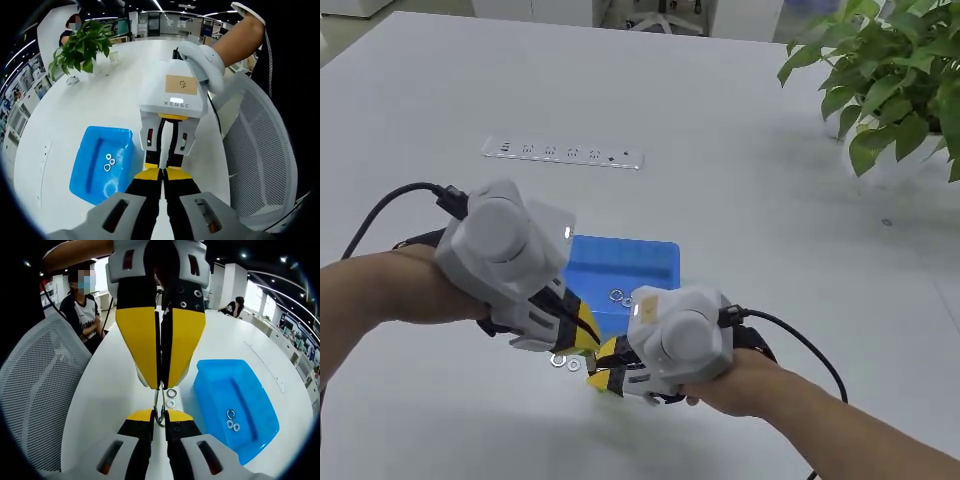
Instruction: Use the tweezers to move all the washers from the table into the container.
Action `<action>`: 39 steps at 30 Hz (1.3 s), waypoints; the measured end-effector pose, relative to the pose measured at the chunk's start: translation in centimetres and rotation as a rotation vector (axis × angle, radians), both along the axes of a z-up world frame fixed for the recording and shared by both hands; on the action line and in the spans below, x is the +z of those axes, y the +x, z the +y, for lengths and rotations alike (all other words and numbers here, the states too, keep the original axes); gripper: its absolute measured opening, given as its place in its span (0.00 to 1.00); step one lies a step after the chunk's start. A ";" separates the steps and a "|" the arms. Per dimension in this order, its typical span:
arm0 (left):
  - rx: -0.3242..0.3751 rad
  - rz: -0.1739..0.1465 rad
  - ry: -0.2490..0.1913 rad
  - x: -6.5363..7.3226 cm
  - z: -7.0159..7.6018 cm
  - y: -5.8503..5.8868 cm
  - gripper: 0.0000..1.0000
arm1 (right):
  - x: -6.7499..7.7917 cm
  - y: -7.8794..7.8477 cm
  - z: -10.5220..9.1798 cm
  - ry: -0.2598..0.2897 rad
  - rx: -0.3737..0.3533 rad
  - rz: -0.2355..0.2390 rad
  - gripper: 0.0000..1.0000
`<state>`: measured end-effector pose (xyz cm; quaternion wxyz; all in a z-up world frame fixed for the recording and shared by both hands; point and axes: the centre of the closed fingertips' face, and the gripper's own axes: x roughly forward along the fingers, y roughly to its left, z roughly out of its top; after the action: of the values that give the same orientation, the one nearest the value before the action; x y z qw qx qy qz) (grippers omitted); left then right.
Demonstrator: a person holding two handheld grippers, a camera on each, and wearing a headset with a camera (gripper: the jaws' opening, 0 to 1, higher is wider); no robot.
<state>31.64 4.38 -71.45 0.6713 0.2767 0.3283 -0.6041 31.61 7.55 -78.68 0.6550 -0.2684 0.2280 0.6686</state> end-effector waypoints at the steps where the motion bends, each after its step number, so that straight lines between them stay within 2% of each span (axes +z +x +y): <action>1: 0.000 0.000 0.001 0.0 0.0 0.0 0.05 | 0.0 0.0 0.0 -0.001 0.000 0.000 0.10; 14: 0.003 -0.004 -0.004 0.6 0.0 0.0 0.05 | 0.5 0.1 -0.2 -0.004 0.003 -0.012 0.10; 31: 0.004 -0.029 -0.028 2.9 0.1 0.2 0.05 | 2.9 0.5 0.0 0.012 0.012 -0.048 0.10; 39: 0.002 -0.046 -0.035 4.2 0.2 0.7 0.05 | 4.2 1.1 0.1 0.018 0.014 -0.072 0.10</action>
<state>32.35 4.62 -67.28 0.6842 0.2785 0.3024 -0.6024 32.74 7.62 -74.51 0.6604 -0.2881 0.1966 0.6650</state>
